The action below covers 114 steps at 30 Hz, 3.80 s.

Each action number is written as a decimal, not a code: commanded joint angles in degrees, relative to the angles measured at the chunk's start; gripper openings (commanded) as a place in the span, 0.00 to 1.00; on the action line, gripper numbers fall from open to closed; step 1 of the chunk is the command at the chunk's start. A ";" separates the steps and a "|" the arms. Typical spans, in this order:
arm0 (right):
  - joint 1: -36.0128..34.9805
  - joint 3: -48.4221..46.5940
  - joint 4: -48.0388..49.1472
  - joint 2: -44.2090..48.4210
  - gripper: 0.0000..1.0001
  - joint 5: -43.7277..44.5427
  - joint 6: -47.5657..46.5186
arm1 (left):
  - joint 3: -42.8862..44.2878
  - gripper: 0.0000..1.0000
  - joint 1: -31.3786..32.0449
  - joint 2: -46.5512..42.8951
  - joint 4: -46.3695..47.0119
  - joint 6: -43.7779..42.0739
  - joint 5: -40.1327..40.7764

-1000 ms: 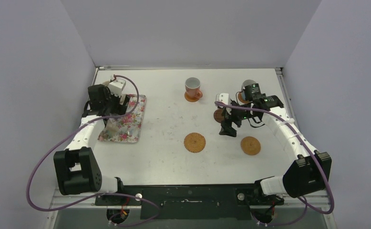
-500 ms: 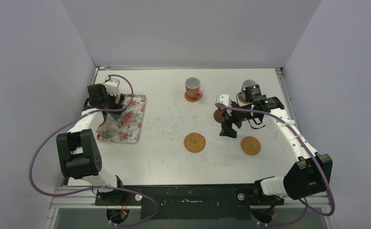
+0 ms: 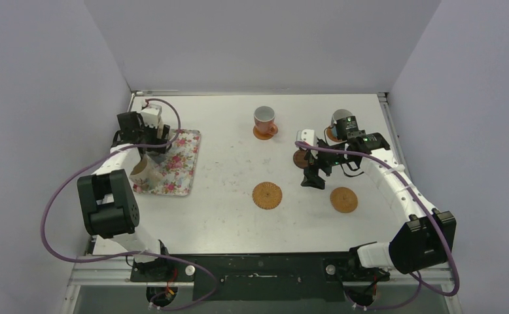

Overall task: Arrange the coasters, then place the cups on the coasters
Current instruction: Pick up the cup from the tray, then place the cup at the center of the board.

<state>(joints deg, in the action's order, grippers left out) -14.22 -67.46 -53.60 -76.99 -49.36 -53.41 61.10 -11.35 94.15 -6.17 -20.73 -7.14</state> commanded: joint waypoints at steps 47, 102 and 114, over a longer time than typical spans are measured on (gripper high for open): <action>0.42 1.08 1.67 2.93 1.00 -1.66 -1.60 | -1.56 0.00 9.18 -13.28 -8.07 -0.24 -3.38; 0.31 2.29 -0.10 -1.50 1.00 -2.89 -6.45 | 3.12 0.18 44.49 -0.86 -4.30 -1.41 -3.57; 0.26 2.42 -0.14 -1.84 1.00 -2.84 -6.71 | 2.64 0.25 44.62 0.25 -4.11 -1.62 -4.20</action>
<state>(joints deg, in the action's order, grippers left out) -14.22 -65.19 -53.71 -78.63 -49.54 -58.50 62.72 32.93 94.91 -13.39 -21.85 -9.85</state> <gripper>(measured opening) 0.999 0.672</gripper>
